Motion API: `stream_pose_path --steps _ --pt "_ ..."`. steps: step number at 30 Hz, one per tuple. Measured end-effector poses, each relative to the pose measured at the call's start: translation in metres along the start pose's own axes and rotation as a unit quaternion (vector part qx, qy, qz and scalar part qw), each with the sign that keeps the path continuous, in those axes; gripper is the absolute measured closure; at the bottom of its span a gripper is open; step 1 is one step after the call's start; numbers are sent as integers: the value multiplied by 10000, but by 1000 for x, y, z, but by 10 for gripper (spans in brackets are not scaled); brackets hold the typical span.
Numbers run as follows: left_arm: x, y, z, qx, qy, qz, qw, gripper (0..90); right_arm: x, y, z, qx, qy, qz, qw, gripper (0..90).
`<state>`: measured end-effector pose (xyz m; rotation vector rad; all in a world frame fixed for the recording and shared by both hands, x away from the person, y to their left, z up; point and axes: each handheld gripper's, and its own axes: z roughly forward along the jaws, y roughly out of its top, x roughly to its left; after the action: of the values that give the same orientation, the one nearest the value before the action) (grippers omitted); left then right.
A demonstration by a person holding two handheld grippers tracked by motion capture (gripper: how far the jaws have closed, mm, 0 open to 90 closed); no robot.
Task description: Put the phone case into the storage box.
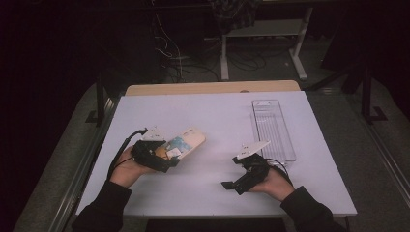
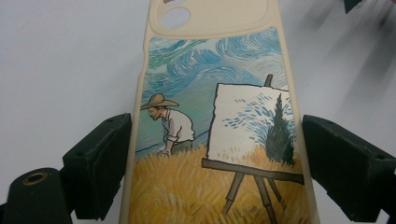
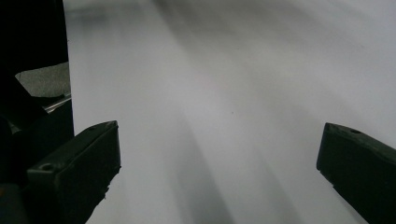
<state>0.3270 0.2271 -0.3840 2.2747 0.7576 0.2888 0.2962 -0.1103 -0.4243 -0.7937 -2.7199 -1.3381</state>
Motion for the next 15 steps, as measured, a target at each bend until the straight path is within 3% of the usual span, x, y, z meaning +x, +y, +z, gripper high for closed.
stream_pose_path --steps 8,15 --pt "4 2 -5 5 -117 188 9998 117 -1 10 2 28 117 22 9999 0" --pt "6 2 -8 -28 -184 301 9994 117 -4 24 2 -30 75 -82 9999 0"
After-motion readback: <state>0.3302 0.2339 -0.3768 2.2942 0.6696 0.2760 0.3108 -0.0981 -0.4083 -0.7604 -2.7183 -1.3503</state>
